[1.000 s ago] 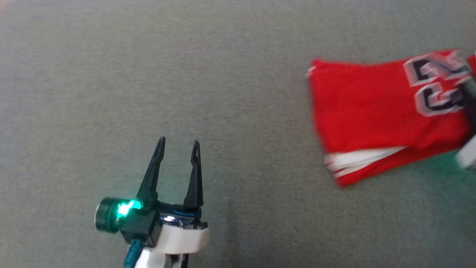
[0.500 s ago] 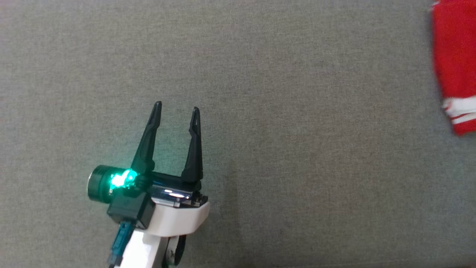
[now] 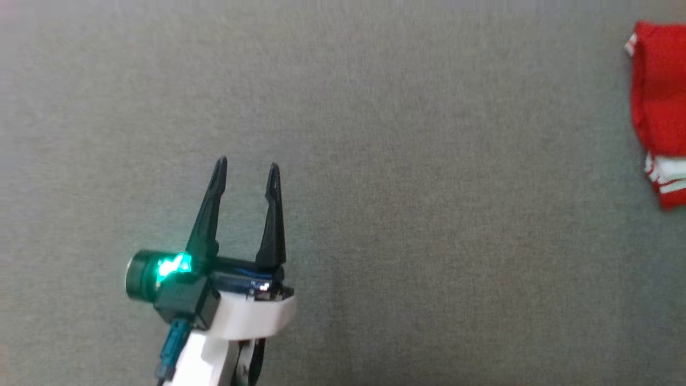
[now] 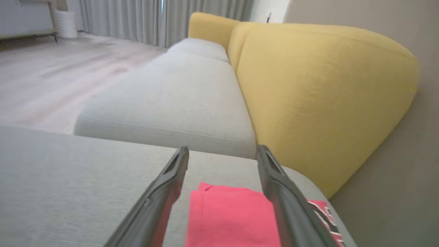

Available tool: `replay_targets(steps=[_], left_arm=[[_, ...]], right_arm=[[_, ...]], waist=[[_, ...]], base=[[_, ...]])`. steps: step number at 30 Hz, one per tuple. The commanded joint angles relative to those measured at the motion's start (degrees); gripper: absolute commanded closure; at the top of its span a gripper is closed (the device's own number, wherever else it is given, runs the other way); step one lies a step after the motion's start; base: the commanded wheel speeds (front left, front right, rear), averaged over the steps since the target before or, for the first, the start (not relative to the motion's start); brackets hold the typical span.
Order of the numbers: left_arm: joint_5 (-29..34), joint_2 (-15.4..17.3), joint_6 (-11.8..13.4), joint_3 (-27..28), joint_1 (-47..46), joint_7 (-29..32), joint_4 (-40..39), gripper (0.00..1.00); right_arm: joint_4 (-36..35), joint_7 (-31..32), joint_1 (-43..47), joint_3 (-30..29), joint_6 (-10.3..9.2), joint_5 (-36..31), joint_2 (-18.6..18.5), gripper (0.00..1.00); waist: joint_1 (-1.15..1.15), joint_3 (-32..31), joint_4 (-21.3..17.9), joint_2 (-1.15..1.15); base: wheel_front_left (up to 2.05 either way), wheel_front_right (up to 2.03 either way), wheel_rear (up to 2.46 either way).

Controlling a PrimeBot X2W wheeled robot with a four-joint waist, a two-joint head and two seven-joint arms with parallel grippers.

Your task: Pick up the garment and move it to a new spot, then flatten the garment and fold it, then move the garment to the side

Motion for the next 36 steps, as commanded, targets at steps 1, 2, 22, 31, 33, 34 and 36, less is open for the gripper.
replay_targets(steps=[1, 2, 22, 31, 33, 34, 36], left_arm=[[-0.1, -0.1, 0.4, 2.1, 1.2, -0.3, -1.1, 0.00], [-0.1, -0.1, 0.4, 2.3, 1.9, -0.3, -0.7, 0.00], [1.4, -0.1, 0.2, 4.4, 16.8, -0.3, 0.1, 0.00], [3.6, -0.1, 0.1, 5.8, 19.4, -0.3, -1.0, 0.00], [3.6, -0.1, -0.1, 6.0, 19.5, -0.3, -0.8, 0.00], [3.6, -0.1, -0.2, 6.1, 19.6, -0.3, -0.7, 0.00], [3.6, -0.1, -0.3, 6.1, 19.6, -0.3, -0.6, 0.00]], right_arm=[[-2.3, -2.3, 2.0, 1.5, -0.04, -0.1, 1.0, 0.00], [-2.2, -3.8, 3.3, 2.7, -0.04, -0.1, 2.8, 0.00], [-0.2, -23.9, 27.4, 11.8, -0.04, 0.9, 21.3, 0.00], [-0.6, -23.9, 31.7, 13.1, -0.04, 1.2, 21.8, 0.00], [-0.5, -23.9, 31.7, 13.4, -0.04, 2.0, 21.8, 0.00], [-0.5, -23.9, 31.7, 13.6, -0.04, 2.2, 21.8, 0.00], [-0.4, -23.9, 31.7, 13.7, -0.04, 2.7, 21.8, 0.00]], waist=[[0.00, -4.1, 1.4, 0.00], [0.00, -5.3, 1.7, 0.00], [0.00, -23.1, 4.8, 0.00], [0.00, -24.4, 3.7, 0.00], [0.00, -24.5, 3.4, 0.00], [0.00, -24.6, 3.3, 0.00], [0.00, -24.7, 3.1, 0.00]], base=[[0.00, 0.00, 0.00], [0.00, 0.00, 0.00], [0.00, 0.00, 0.00], [0.00, 0.00, 0.00], [0.00, 0.00, 0.00], [0.00, 0.00, 0.00], [0.00, 0.00, 0.00]])
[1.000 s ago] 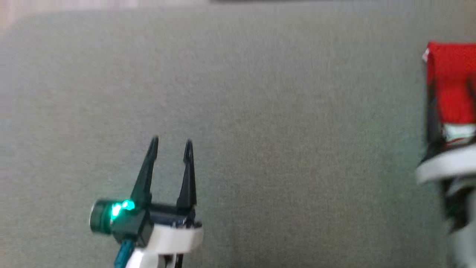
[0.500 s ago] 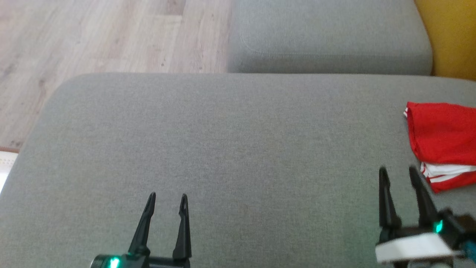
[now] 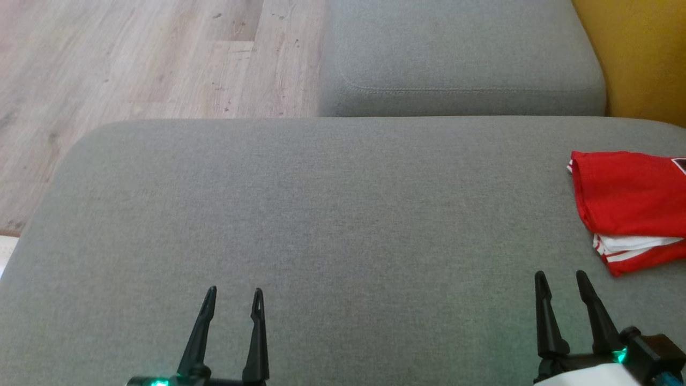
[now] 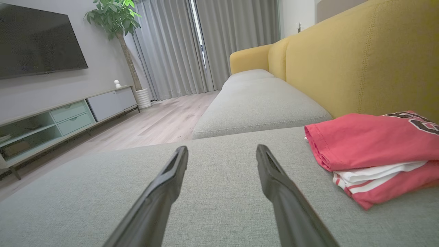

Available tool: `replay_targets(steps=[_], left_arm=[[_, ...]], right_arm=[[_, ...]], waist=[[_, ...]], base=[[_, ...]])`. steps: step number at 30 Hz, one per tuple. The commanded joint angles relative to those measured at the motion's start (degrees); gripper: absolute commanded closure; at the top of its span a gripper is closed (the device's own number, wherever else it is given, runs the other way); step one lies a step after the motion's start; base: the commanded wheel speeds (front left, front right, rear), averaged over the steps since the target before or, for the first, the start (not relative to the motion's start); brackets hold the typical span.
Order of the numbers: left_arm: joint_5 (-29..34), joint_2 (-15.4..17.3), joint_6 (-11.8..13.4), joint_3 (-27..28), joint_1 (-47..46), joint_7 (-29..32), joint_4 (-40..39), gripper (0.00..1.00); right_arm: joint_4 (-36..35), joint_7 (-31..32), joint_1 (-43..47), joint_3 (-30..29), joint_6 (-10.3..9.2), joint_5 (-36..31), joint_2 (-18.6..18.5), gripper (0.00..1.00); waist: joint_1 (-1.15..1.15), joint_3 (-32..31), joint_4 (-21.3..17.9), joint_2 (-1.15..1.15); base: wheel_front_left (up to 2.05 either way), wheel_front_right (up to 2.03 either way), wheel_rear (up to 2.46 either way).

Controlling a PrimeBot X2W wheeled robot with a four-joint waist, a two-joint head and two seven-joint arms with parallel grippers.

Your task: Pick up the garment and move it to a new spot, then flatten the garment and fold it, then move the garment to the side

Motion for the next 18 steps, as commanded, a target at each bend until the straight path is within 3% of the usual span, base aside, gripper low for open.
replay_targets(steps=[1, 2, 3, 7, 18], left_arm=[[0.4, -0.2, -0.2, 2.1, -1.4, -0.3, -1.7, 0.00], [0.4, -0.2, -0.4, 2.1, -1.4, -0.3, -1.7, 0.00], [0.0, 0.0, -0.2, 0.0, 0.0, 0.0, 0.1, 1.00], [-0.1, 0.0, -0.1, -0.2, 0.6, 0.0, 3.8, 1.00], [-8.3, 0.5, -1.2, 1.2, -0.9, 1.3, 4.3, 1.00]], right_arm=[[-1.7, -0.6, -2.1, 1.4, -0.04, 0.6, -0.4, 0.00], [-1.8, -0.6, -2.1, 1.5, -0.04, 0.6, -0.4, 0.00], [0.0, 0.0, 0.0, 0.1, 0.00, 0.4, 0.0, 1.00], [3.8, 0.1, 0.4, 0.3, 0.00, 0.5, 0.0, 1.00], [4.2, 1.5, -1.2, 0.1, 0.00, 7.9, -0.4, 1.00]], waist=[[0.00, -0.1, -0.2, 0.00], [0.00, -0.1, -0.3, 0.00], [0.00, -0.1, -0.3, 0.00], [0.00, -0.1, -0.4, 0.00], [0.00, 0.3, -0.9, 0.00]], base=[[0.00, 0.00, 0.00], [0.00, 0.00, 0.00], [0.00, 0.00, 0.00], [0.00, 0.00, 0.00], [0.00, 0.00, 0.00]])
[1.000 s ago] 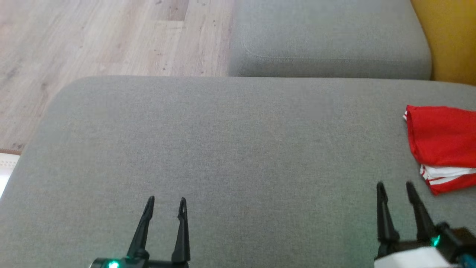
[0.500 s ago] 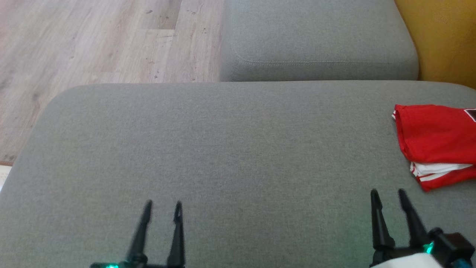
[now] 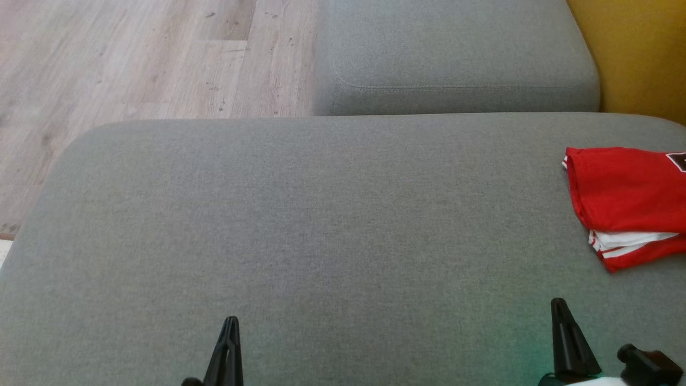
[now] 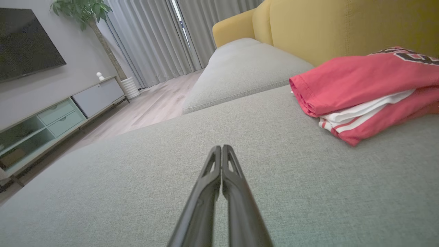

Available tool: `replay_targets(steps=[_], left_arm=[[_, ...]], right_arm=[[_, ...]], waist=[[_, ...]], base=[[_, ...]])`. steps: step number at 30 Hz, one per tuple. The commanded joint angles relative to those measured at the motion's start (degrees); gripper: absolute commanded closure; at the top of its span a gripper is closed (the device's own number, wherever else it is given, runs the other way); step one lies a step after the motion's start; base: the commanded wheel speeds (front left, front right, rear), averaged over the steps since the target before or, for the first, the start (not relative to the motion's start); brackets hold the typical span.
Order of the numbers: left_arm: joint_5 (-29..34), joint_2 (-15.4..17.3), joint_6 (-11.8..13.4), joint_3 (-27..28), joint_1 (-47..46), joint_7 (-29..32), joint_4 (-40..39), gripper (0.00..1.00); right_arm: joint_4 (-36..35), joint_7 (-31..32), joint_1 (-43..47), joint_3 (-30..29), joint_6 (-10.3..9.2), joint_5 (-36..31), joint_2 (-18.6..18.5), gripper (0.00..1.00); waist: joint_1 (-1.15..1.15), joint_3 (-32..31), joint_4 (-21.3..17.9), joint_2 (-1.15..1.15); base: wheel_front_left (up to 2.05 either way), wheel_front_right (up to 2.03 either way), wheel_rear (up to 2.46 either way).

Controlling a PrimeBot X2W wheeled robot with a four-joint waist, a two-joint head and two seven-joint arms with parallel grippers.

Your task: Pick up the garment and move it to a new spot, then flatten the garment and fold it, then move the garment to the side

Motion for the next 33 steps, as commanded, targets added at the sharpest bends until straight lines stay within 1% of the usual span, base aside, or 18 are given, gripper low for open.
replay_targets(steps=[1, 33], left_arm=[[-2.1, 0.3, -0.3, 1.2, -2.7, 0.3, -1.4, 1.00], [-24.5, 1.2, -3.9, 5.6, -7.5, 4.5, 1.6, 1.00]], right_arm=[[-1.6, 0.3, -2.4, -0.2, 0.00, 2.0, -0.5, 1.00], [-0.3, 4.7, -7.0, -1.2, -0.01, 22.4, -1.3, 1.00]], waist=[[0.00, 0.1, -0.1, 0.00], [0.00, 1.1, -1.5, 0.00]], base=[[0.00, 0.00, 0.00], [0.00, 0.00, 0.00]])
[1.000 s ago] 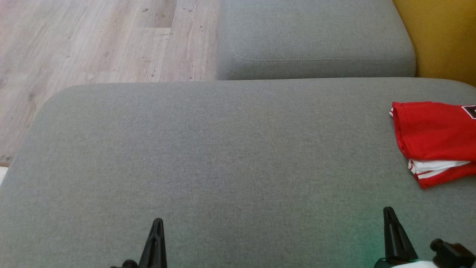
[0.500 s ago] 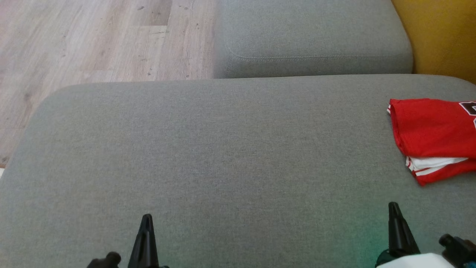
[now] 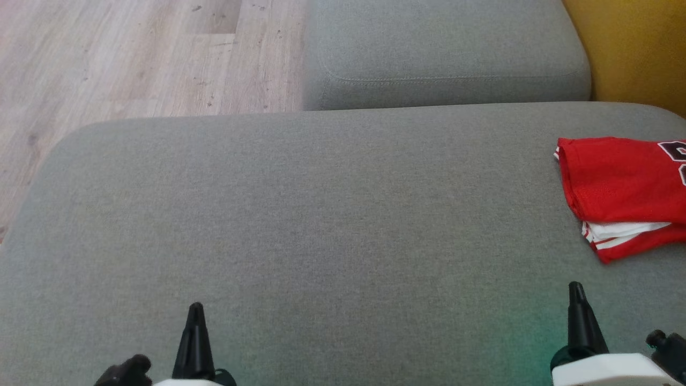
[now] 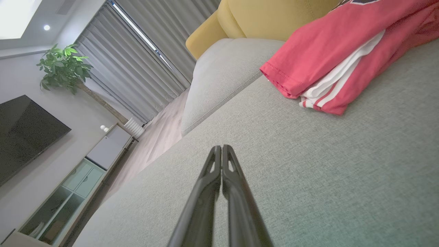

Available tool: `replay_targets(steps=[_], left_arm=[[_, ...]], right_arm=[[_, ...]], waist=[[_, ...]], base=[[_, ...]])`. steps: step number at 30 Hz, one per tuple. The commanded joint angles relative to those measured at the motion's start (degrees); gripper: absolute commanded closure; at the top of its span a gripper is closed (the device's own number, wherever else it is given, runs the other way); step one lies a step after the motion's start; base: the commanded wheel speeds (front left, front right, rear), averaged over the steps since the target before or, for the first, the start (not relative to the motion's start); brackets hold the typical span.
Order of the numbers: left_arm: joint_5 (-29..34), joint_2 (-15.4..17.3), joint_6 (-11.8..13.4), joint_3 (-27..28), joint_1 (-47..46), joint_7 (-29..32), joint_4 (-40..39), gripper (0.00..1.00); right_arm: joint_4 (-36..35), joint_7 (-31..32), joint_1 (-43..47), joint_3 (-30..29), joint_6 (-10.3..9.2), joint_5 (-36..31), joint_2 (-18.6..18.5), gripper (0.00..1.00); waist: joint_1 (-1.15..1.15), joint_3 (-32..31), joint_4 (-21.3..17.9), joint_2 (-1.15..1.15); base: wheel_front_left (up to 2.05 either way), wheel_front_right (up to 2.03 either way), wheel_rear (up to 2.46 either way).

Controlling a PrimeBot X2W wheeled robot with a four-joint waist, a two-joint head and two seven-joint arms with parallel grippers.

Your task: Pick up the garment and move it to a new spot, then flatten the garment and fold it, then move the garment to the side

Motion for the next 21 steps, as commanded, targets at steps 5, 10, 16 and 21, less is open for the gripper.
replay_targets(steps=[5, 10, 16, 21], left_arm=[[-5.1, 0.7, -0.9, 2.5, -3.6, 1.1, -1.0, 1.00], [-8.6, 0.8, -1.5, 3.3, -4.4, 1.8, -0.6, 1.00], [-12.8, 0.8, -2.1, 4.3, -5.3, 2.8, -0.1, 1.00], [-15.6, 0.9, -2.6, 5.0, -5.9, 3.4, 0.2, 1.00]], right_arm=[[-1.3, 1.1, -4.1, -0.1, -0.02, 4.7, -1.2, 1.00], [-1.1, 1.9, -4.8, -0.4, -0.02, 8.0, -1.3, 1.00], [-0.9, 2.8, -5.7, -0.7, -0.02, 11.8, -1.4, 1.00], [-0.7, 3.4, -6.3, -0.9, -0.02, 14.4, -1.4, 1.00]], waist=[[0.00, 0.2, -0.3, 0.00], [0.00, 0.4, -0.5, 0.00], [0.00, 0.6, -0.8, 0.00], [0.00, 0.7, -1.0, 0.00]], base=[[0.00, 0.00, 0.00], [0.00, 0.00, 0.00], [0.00, 0.00, 0.00], [0.00, 0.00, 0.00]])
